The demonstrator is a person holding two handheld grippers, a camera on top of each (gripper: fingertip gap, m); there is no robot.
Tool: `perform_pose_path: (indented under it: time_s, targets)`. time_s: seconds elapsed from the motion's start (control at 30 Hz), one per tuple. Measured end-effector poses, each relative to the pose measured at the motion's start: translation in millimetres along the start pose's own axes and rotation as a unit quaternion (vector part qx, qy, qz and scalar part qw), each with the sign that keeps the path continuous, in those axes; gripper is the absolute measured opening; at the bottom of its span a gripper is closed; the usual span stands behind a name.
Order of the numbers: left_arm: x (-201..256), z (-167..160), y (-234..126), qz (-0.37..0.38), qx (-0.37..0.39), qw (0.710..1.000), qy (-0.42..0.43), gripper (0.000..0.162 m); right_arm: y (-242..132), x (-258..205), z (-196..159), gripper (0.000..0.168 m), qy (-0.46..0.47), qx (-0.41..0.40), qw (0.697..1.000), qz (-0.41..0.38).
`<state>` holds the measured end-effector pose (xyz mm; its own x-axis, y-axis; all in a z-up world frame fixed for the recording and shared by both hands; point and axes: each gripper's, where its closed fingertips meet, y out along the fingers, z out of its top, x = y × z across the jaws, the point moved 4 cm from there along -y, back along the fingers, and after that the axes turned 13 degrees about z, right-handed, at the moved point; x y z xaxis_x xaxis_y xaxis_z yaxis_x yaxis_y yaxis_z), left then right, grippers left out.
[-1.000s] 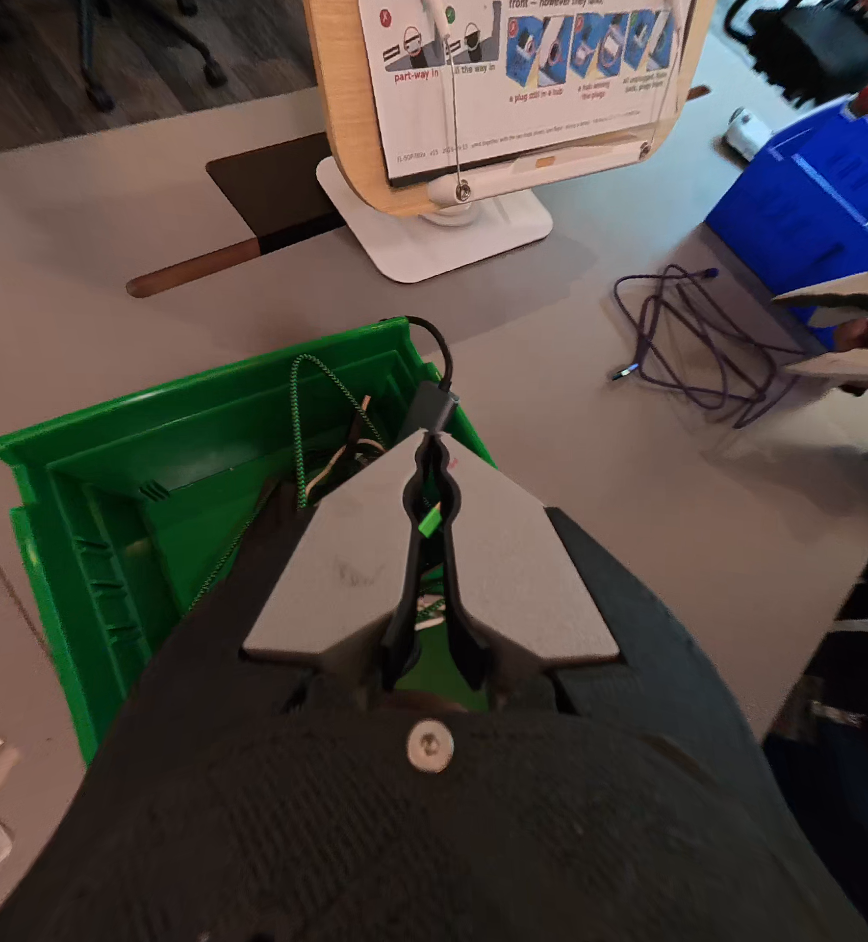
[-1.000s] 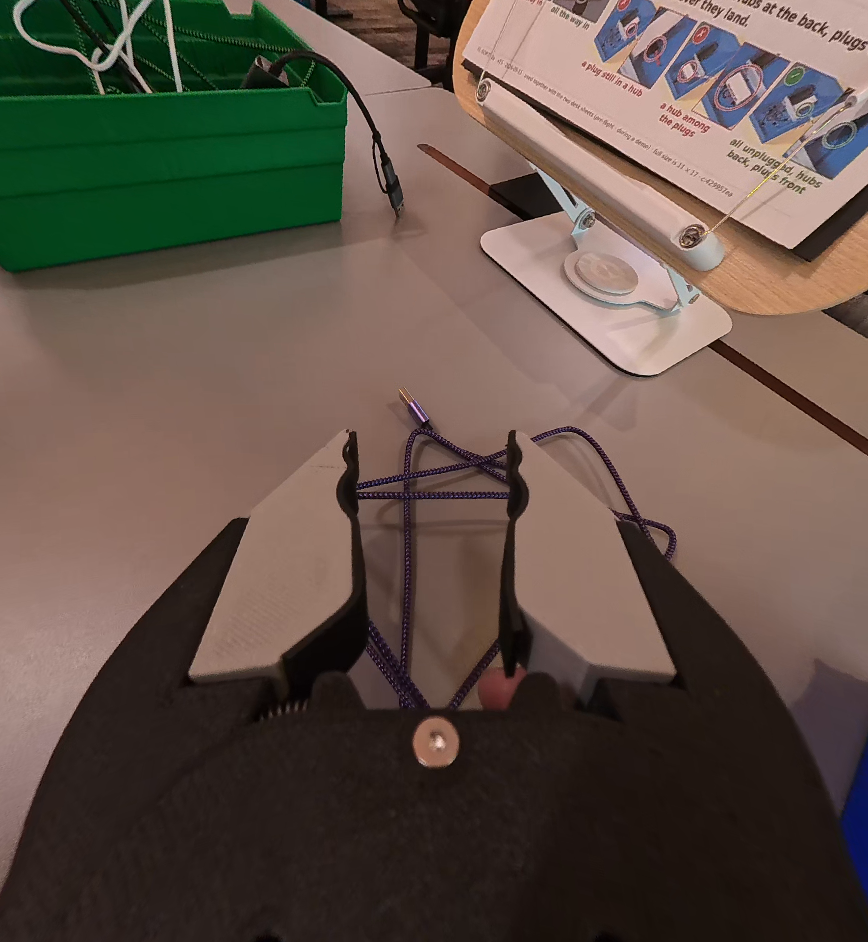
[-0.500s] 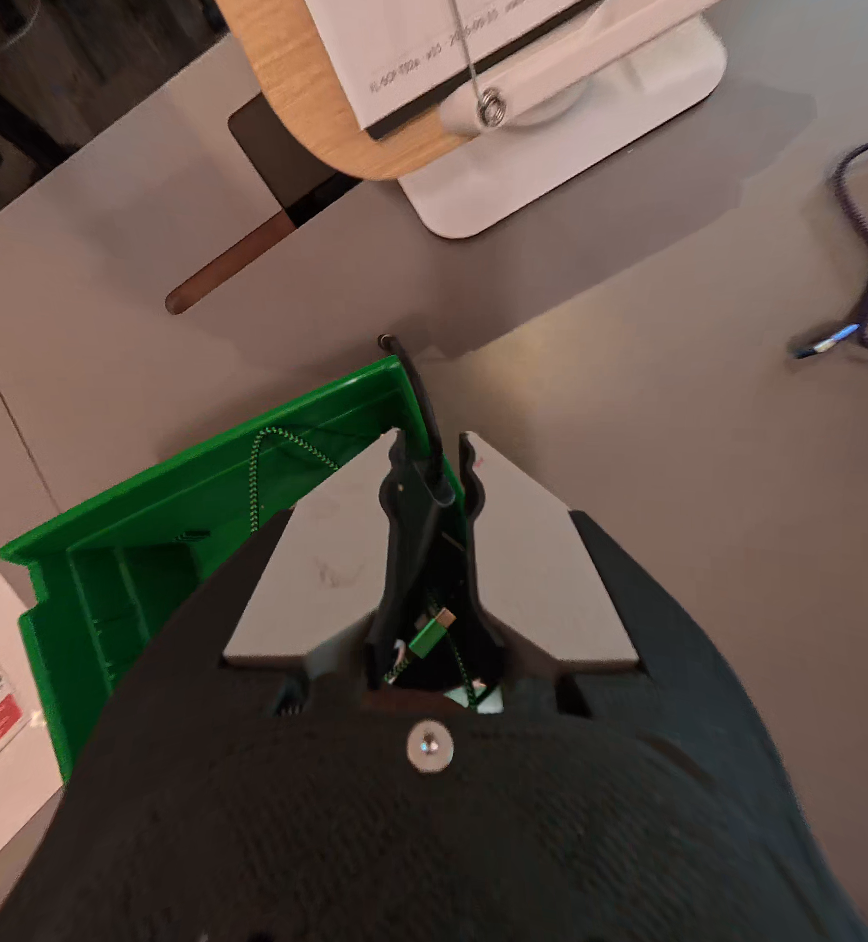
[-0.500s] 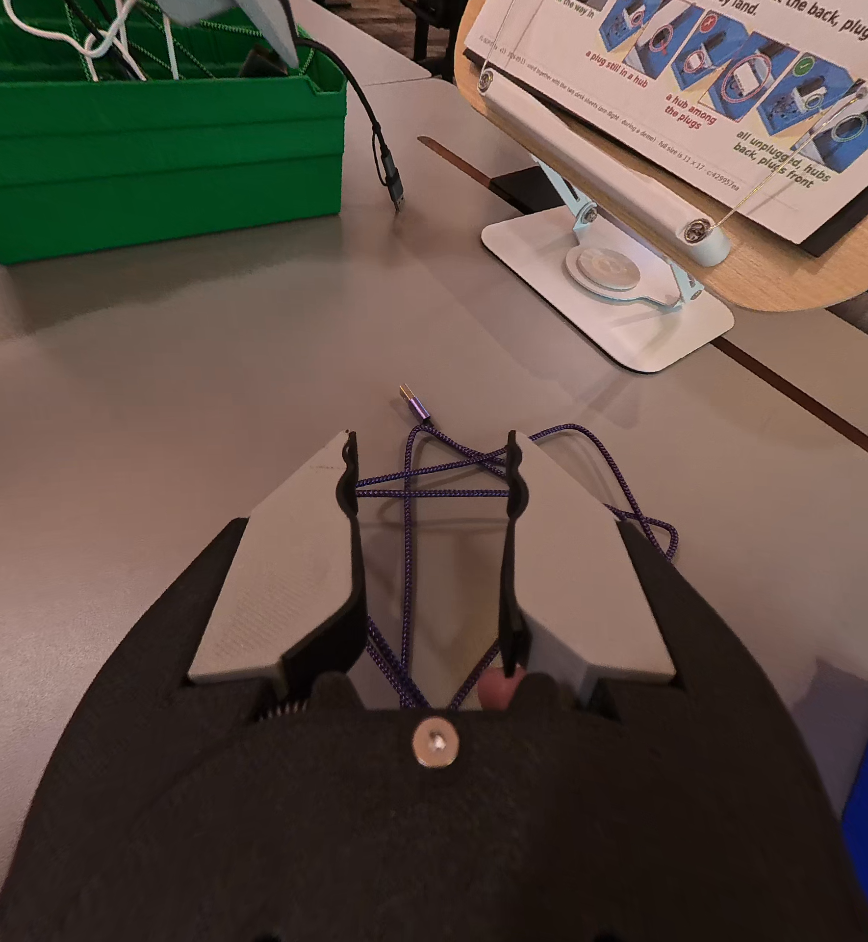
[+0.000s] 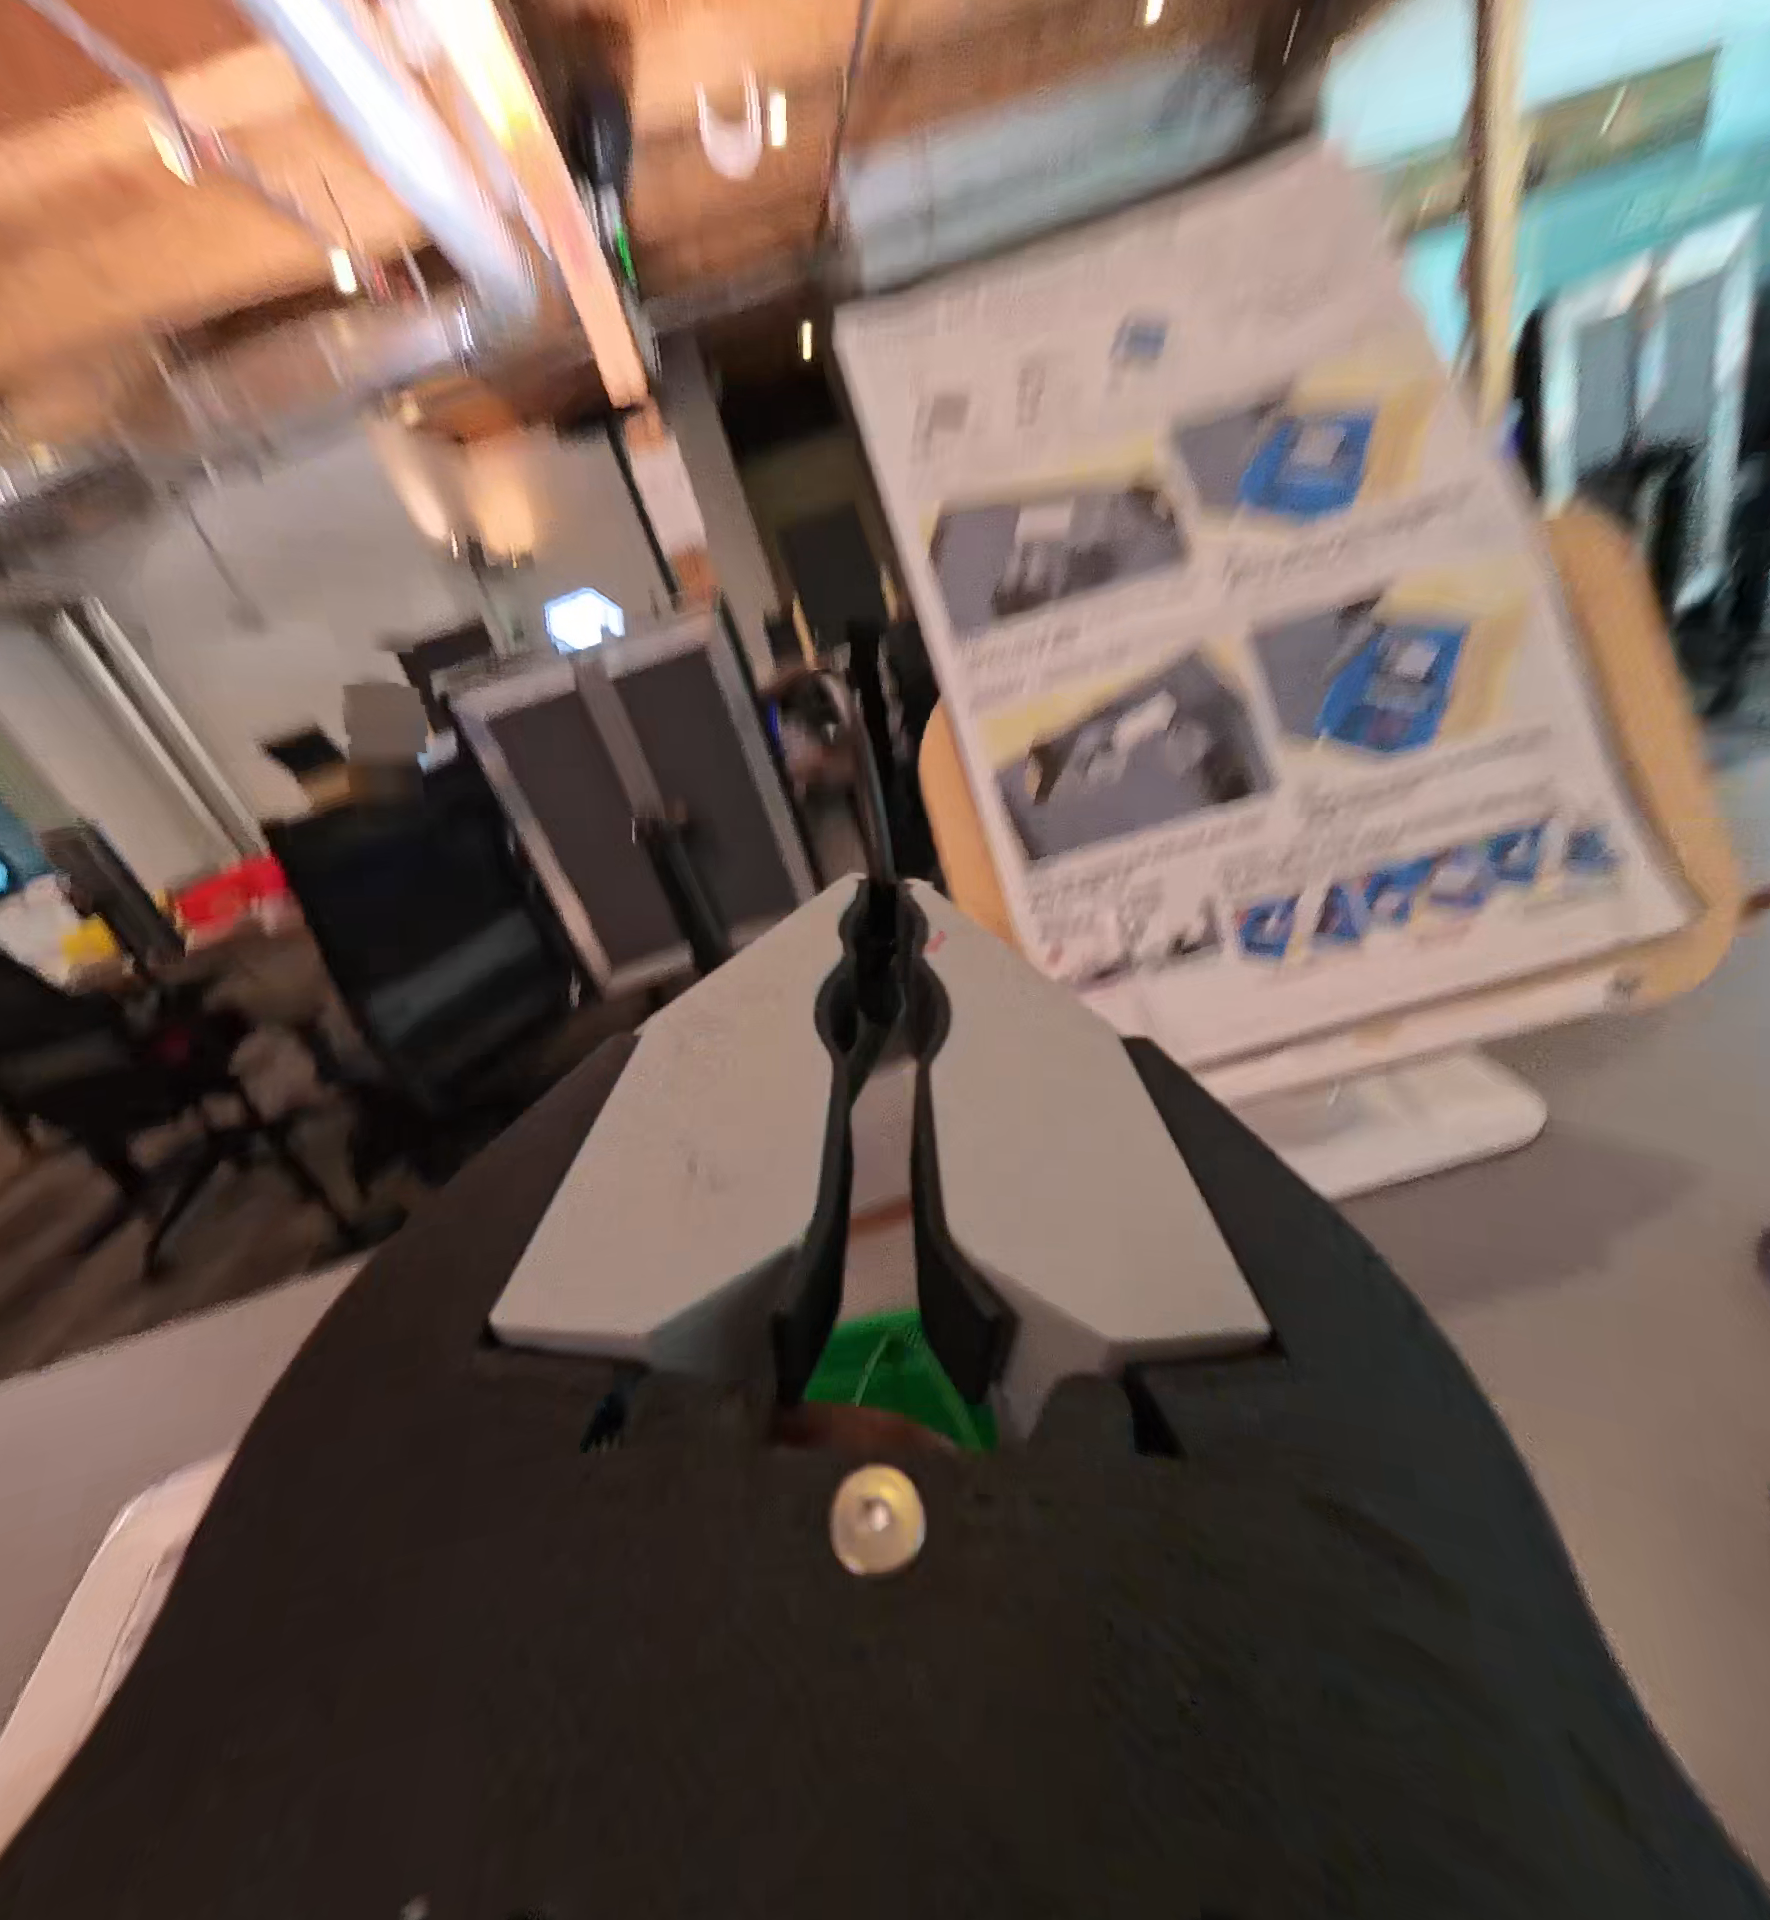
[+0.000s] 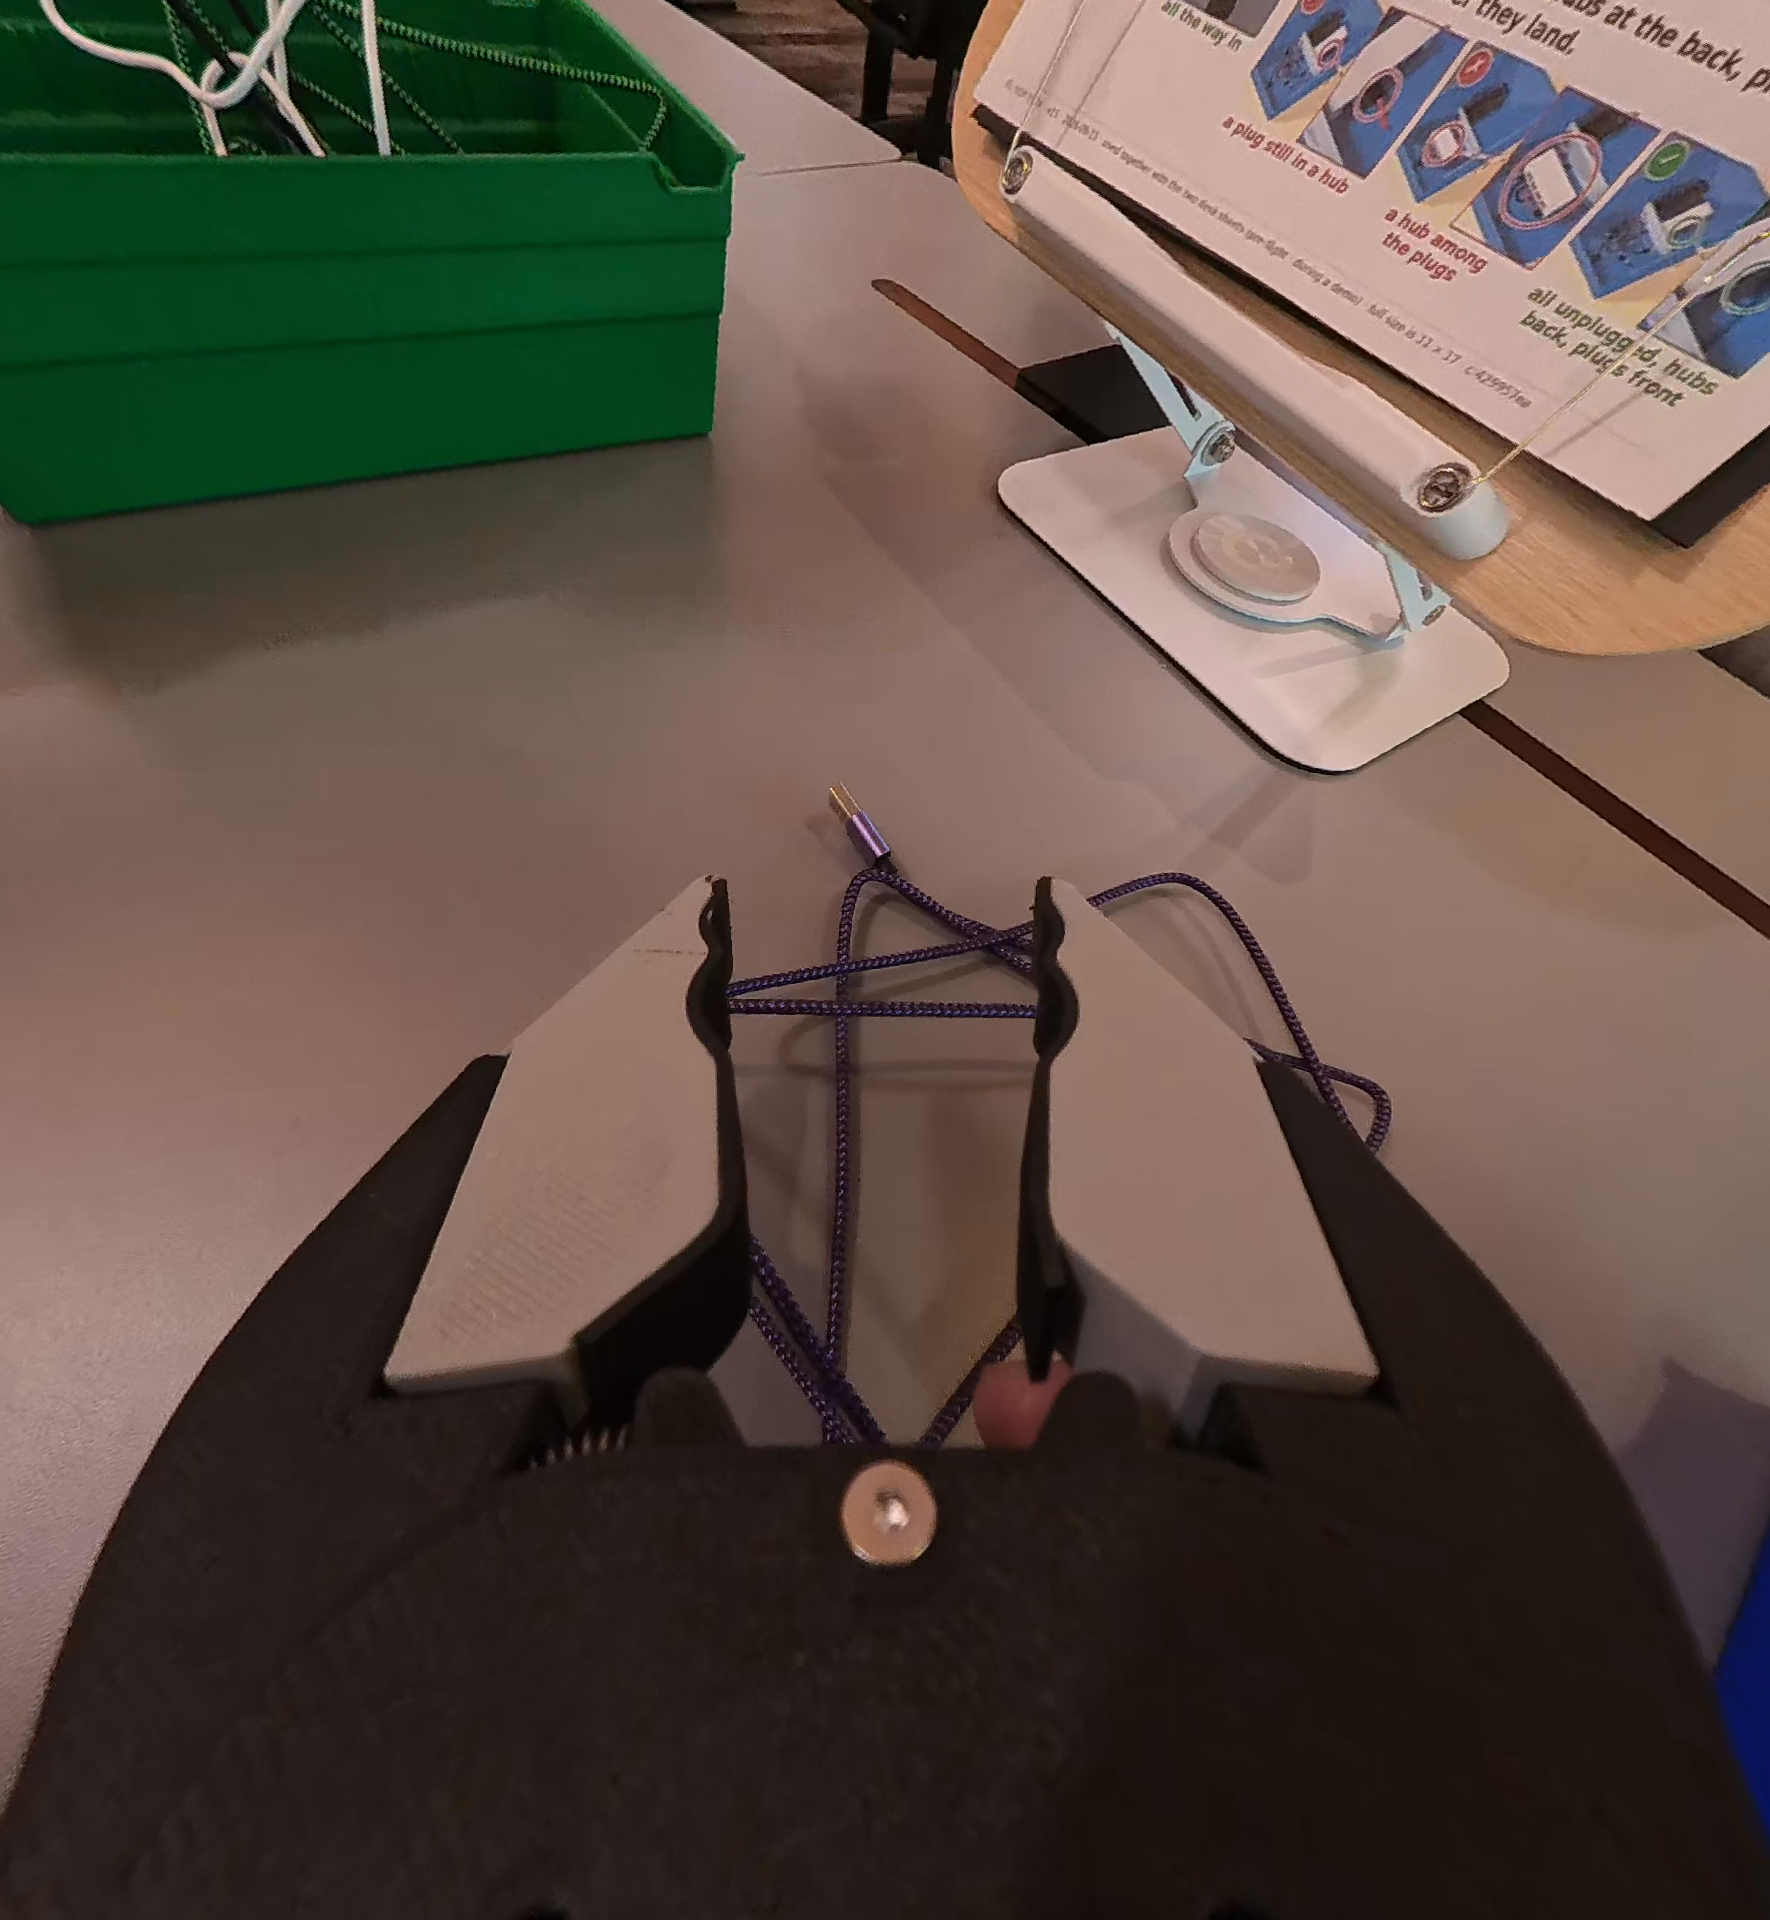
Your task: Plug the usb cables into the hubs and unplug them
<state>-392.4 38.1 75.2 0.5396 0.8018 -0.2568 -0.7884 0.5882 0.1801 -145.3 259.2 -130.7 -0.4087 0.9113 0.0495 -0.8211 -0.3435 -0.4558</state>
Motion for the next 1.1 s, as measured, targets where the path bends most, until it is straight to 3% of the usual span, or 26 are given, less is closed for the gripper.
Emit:
perform_pose_path:
  time_s: [0.1, 0.2, 0.43, 0.57, 0.77, 1.1]
  targets:
    - [34.3, 33.7, -33.2, -0.051, 0.076, 0.995, -0.050, 0.000, 1.7, -0.4, -1.4, 0.056, -0.004, -0.005, 1.000, -0.003]
    - [88.6, 39.8, -61.4, -0.142, 0.096, 0.980, -0.098, 0.001, -0.5, 1.2, -0.8, 0.056, -0.001, 0.001, 1.000, -0.004]
    - [197.6, -16.1, -100.5, -0.315, 0.138, 0.932, -0.112, 0.000, -10.8, 1.2, 11.4, 0.055, 0.005, 0.060, 0.998, 0.010]
    - [210.5, -39.9, -105.8, -0.370, 0.157, 0.908, -0.120, 0.000, -12.8, -3.3, 18.9, 0.056, -0.004, 0.099, 0.995, 0.023]
    - [213.2, -67.1, -99.2, -0.368, 0.109, 0.917, -0.108, 0.000, -10.2, -20.0, 32.3, 0.052, -0.041, 0.145, 0.988, 0.041]
    - [195.1, -53.6, -97.5, -0.366, 0.094, 0.905, -0.192, 0.000, 8.1, -21.1, 25.1, 0.053, -0.042, 0.141, 0.989, 0.029]
